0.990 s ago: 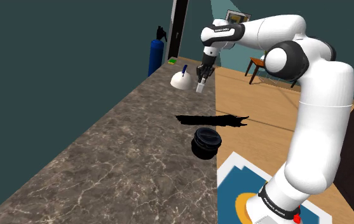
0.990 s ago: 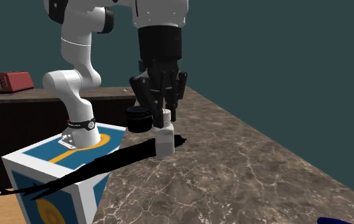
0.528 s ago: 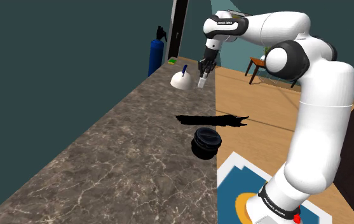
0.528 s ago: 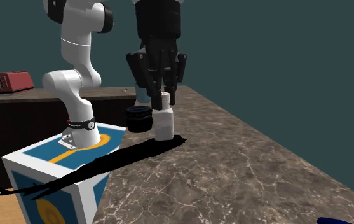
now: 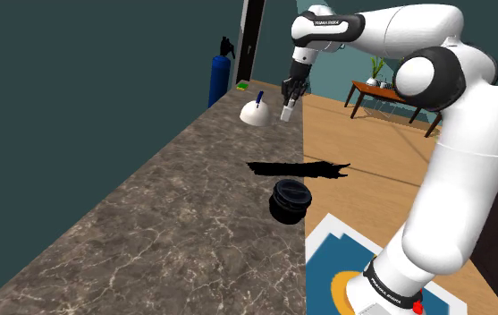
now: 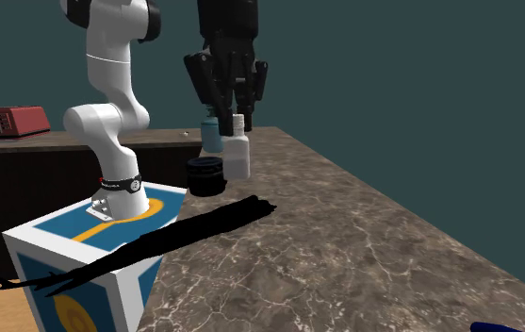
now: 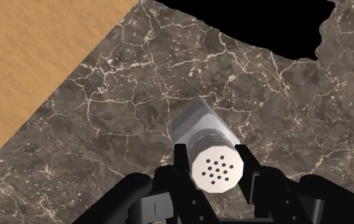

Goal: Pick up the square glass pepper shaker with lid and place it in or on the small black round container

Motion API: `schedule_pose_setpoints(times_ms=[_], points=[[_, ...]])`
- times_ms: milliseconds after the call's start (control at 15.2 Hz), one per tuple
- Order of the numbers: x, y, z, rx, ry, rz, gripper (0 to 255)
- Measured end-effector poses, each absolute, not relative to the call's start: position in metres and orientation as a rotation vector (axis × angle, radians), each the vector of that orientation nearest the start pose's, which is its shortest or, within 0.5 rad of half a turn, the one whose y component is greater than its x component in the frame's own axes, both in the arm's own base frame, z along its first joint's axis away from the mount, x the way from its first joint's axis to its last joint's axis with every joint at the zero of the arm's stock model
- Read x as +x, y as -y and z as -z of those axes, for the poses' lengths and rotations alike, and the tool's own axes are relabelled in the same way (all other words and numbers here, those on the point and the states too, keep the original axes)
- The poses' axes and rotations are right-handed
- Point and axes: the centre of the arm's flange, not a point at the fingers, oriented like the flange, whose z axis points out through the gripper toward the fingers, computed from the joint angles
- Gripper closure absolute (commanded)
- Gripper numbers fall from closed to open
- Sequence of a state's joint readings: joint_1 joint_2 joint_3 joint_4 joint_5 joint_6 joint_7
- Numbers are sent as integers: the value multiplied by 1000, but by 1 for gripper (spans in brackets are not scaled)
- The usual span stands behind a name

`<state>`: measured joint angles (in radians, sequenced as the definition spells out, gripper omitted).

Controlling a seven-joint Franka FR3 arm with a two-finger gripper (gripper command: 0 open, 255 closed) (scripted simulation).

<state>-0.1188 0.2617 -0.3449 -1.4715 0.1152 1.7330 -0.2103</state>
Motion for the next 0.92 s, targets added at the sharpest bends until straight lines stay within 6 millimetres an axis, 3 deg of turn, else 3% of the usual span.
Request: schedule_pose_setpoints(times_ms=[924], points=[[465,118,-553,-3095,-402,35,255]])
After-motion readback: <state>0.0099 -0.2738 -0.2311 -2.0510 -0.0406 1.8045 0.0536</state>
